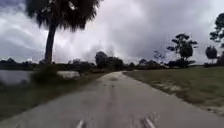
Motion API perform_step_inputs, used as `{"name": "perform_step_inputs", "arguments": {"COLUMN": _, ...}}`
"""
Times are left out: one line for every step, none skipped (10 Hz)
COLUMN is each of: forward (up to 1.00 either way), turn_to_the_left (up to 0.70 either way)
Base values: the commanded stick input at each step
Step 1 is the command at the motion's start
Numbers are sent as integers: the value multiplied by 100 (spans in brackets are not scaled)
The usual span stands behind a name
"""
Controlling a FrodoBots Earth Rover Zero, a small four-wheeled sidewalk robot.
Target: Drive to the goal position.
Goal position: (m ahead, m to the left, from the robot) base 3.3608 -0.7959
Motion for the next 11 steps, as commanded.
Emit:
{"name": "perform_step_inputs", "arguments": {"forward": 70, "turn_to_the_left": 0}}
{"name": "perform_step_inputs", "arguments": {"forward": 70, "turn_to_the_left": 0}}
{"name": "perform_step_inputs", "arguments": {"forward": 70, "turn_to_the_left": 0}}
{"name": "perform_step_inputs", "arguments": {"forward": 70, "turn_to_the_left": 0}}
{"name": "perform_step_inputs", "arguments": {"forward": 70, "turn_to_the_left": 0}}
{"name": "perform_step_inputs", "arguments": {"forward": 70, "turn_to_the_left": 0}}
{"name": "perform_step_inputs", "arguments": {"forward": 70, "turn_to_the_left": 0}}
{"name": "perform_step_inputs", "arguments": {"forward": 70, "turn_to_the_left": 2}}
{"name": "perform_step_inputs", "arguments": {"forward": 70, "turn_to_the_left": 3}}
{"name": "perform_step_inputs", "arguments": {"forward": 70, "turn_to_the_left": 4}}
{"name": "perform_step_inputs", "arguments": {"forward": 70, "turn_to_the_left": 9}}
